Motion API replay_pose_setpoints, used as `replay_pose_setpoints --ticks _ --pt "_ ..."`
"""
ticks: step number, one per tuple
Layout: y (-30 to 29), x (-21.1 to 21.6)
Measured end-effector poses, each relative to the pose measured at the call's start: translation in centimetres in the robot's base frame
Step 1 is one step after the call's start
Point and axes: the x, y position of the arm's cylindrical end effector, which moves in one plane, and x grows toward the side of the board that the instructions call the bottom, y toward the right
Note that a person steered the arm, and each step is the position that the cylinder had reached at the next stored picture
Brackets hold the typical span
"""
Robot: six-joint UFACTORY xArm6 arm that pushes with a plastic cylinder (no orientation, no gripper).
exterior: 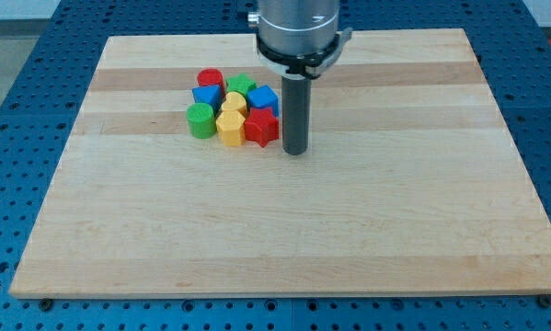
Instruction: Move your arm to the right side of the board
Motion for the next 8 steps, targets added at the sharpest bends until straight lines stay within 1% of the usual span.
replay_pose_setpoints --ticks 1,2,3,5,6,7,8 --pt "-0.2 -1.4" --pt "-0.4 -1.7" --pt "-1.9 -2.1" --pt "-2.3 -2.1" --pt "1.9 -2.2" --pt "8.5 -5.0" --pt "14.1 -9.9"
